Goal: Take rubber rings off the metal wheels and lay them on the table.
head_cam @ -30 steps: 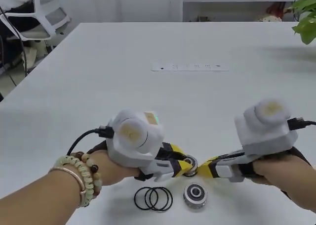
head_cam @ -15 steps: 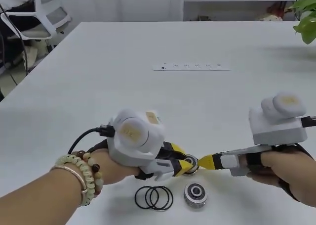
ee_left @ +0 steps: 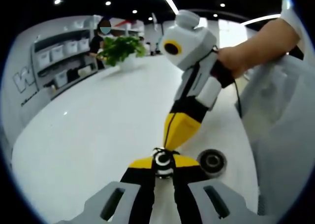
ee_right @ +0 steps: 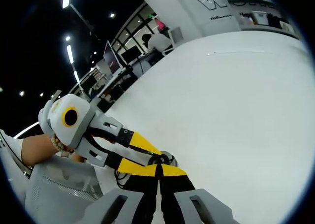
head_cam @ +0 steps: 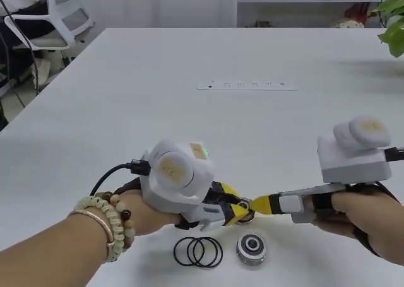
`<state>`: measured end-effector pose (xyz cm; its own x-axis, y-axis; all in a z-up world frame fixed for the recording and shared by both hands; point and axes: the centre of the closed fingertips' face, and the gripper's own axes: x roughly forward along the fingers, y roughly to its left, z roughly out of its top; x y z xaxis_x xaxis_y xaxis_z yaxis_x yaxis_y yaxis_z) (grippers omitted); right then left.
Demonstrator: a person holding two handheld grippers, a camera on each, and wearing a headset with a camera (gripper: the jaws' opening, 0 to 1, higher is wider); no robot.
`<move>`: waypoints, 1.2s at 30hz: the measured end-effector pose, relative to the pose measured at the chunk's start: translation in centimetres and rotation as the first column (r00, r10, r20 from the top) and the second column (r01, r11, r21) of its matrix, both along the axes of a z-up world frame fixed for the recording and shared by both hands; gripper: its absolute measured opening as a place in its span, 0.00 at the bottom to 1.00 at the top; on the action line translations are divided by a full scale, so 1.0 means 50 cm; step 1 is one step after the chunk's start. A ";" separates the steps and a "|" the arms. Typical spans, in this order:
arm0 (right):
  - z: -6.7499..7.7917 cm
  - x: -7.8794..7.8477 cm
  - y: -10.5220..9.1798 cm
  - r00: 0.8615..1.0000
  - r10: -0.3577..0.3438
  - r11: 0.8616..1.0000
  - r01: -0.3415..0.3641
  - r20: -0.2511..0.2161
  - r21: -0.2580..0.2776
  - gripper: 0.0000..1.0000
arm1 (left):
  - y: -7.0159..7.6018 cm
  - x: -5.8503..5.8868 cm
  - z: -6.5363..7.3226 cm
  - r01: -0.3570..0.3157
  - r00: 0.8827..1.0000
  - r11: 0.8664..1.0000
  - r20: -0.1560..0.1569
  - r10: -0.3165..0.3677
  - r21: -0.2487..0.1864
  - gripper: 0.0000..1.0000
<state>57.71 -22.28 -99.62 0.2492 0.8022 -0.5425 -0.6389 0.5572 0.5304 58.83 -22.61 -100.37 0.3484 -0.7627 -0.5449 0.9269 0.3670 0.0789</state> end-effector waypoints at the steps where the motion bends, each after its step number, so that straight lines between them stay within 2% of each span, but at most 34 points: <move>1: 0.000 0.000 0.000 1.000 0.001 1.000 -0.001 0.003 -0.001 0.00 | 0.000 0.000 0.000 0.001 1.000 1.000 0.001 -0.001 0.000 0.14; 6: -0.003 0.002 -0.001 0.999 0.021 0.999 -0.020 0.037 -0.029 0.00 | 0.000 0.000 0.000 -0.001 1.000 1.000 0.000 0.001 -0.001 0.14; 13: -0.004 0.007 -0.003 0.999 0.025 1.000 -0.024 0.036 -0.014 0.00 | -0.001 -0.001 0.000 0.001 1.000 1.000 0.001 -0.001 -0.001 0.14; 18: -0.002 0.008 -0.001 0.997 0.046 0.999 -0.045 0.061 -0.012 0.00 | -0.001 -0.001 0.000 0.004 1.000 1.000 0.002 -0.004 -0.002 0.14; 22: 0.015 -0.001 0.013 0.996 0.065 0.997 -0.068 0.059 0.041 0.00 | -0.001 -0.001 -0.001 0.006 1.000 1.000 0.003 -0.006 -0.003 0.14; 23: 0.024 0.007 0.016 0.996 0.043 0.998 -0.047 0.077 0.050 0.00 | -0.001 -0.001 0.000 0.007 1.000 1.000 0.004 -0.007 -0.003 0.14; 28: 0.003 0.013 0.003 0.997 0.022 1.000 -0.022 0.069 -0.011 0.00 | -0.002 -0.001 0.000 0.000 1.000 1.000 0.003 0.000 -0.004 0.14; 32: -0.004 0.025 -0.011 0.999 -0.013 1.000 0.013 0.048 -0.013 0.00 | -0.006 -0.001 0.002 0.000 1.000 1.000 0.023 -0.001 0.007 0.14; 36: -0.008 0.025 -0.014 0.999 -0.016 0.999 0.017 0.047 -0.030 0.00 | -0.006 -0.001 0.007 0.016 1.000 0.999 0.010 -0.016 0.045 0.14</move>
